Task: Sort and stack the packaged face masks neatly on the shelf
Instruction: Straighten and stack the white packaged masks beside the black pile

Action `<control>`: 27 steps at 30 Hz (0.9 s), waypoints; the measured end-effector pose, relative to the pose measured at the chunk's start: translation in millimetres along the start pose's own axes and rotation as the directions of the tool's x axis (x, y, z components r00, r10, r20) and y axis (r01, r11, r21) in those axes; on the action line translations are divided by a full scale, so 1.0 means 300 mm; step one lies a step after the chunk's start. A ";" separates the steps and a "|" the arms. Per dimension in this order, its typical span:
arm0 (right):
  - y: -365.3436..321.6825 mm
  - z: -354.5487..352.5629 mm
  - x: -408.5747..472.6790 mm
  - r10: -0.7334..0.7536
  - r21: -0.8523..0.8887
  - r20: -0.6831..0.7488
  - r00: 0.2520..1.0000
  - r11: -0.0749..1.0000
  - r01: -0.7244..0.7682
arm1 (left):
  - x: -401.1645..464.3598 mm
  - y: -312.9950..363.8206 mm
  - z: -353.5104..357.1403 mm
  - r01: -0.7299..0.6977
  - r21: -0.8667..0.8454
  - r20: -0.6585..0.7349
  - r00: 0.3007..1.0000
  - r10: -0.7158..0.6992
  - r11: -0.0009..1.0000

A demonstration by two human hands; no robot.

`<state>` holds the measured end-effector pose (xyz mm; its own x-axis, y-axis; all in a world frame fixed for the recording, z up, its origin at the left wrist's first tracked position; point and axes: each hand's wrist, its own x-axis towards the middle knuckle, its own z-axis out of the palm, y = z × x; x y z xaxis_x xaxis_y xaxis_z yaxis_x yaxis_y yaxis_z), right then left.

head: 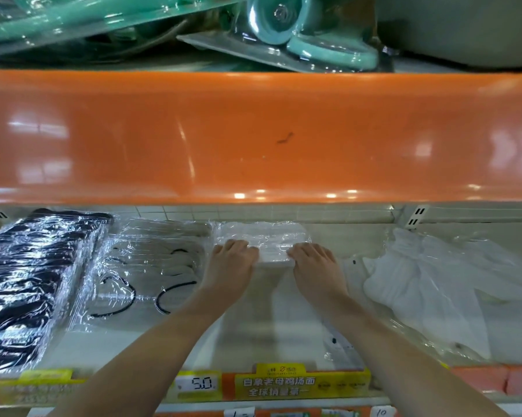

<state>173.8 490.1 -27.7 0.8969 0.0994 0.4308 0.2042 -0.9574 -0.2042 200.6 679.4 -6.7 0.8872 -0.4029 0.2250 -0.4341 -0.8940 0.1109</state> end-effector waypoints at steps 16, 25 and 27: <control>-0.012 -0.013 0.019 0.109 -0.046 0.165 0.980 0.994 -0.103 | 0.021 0.037 0.043 0.161 -0.006 -0.056 0.985 -0.161 0.987; -0.040 -0.016 -0.012 0.053 0.029 0.241 0.969 0.998 -0.062 | -0.009 0.038 0.031 0.198 -0.054 0.025 0.980 -0.197 0.979; -0.046 -0.022 -0.011 0.039 0.028 0.266 0.963 0.998 -0.048 | -0.015 0.044 0.026 0.226 -0.090 0.039 0.974 -0.224 0.970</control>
<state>165.6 501.3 -20.6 0.9762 0.1301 0.1733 0.1713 -0.9532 -0.2491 192.1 667.8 -13.7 0.9671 -0.2000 0.1569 -0.2344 -0.9406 0.2457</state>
